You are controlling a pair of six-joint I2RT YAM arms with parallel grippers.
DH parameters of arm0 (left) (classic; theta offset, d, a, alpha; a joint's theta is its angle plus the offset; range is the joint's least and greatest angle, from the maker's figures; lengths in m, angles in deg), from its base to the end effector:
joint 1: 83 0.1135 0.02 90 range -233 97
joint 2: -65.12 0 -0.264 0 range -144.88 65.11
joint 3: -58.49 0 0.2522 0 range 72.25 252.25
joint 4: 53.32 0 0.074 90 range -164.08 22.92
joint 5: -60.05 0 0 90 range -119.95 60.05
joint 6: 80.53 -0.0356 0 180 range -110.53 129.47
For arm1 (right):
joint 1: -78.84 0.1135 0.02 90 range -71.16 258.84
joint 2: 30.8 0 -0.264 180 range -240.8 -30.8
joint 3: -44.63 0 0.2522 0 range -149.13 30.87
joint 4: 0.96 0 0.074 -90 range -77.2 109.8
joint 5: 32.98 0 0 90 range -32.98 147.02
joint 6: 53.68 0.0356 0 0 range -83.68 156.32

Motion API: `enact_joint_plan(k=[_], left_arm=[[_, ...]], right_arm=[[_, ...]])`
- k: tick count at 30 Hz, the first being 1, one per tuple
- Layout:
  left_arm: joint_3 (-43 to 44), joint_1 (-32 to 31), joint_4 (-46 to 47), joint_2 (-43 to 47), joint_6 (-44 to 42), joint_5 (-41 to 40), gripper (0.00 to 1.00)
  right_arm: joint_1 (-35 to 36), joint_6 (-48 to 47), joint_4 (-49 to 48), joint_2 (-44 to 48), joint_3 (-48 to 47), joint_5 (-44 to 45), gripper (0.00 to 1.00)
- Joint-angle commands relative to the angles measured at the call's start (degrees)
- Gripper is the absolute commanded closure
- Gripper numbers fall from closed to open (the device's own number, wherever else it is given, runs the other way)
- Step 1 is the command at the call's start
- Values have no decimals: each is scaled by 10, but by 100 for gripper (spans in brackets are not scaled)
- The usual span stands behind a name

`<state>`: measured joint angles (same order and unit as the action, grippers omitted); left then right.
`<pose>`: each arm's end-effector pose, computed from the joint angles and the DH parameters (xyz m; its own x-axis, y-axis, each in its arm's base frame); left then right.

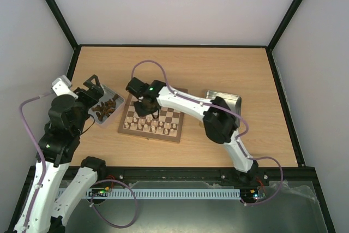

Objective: Set up the chess pieces on the board
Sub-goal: Place the chess piece on the chessboard, then reset both arms

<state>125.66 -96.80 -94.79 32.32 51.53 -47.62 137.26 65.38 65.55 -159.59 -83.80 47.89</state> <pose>0.1127 -0.0165 0.3855 -0.0454 -0.6461 -0.7619 -0.1288 0.7601 -0.6369 0.2468 0.4123 0.2173 -0.8454 -0.4595 -0.2725 -0.5298 0.7861 0.3184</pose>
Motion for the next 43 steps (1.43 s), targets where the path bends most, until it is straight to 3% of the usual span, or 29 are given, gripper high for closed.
enact_joint_plan(k=[1, 6, 11, 18, 20, 22, 27, 32, 43], left_arm=[[7, 3, -15, 5, -48, 64, 1], [-12, 3, -40, 19, -83, 119, 1], [-26, 3, -51, 39, -126, 187, 1], [-17, 3, -81, 69, -153, 198, 1], [-21, 3, -77, 91, -161, 205, 1], [-19, 3, -80, 112, -166, 201, 1], [2, 3, -90, 150, -168, 167, 1], [32, 3, -94, 159, -169, 144, 1], [67, 5, -106, 170, -177, 117, 0]], right_arm=[[-15, 64, -72, 150, 87, 103, 71], [-41, 129, -192, 352, 351, 223, 58], [-61, 148, -233, 551, 536, 351, 43], [-63, 150, -185, 842, 636, 521, 19], [-63, 152, -154, 919, 635, 544, 3], [-62, 148, -122, 966, 625, 565, 2], [-63, 137, -75, 1018, 587, 596, 2], [-62, 99, -100, 1032, 585, 618, 2], [-63, 76, -147, 1028, 593, 578, 2]])
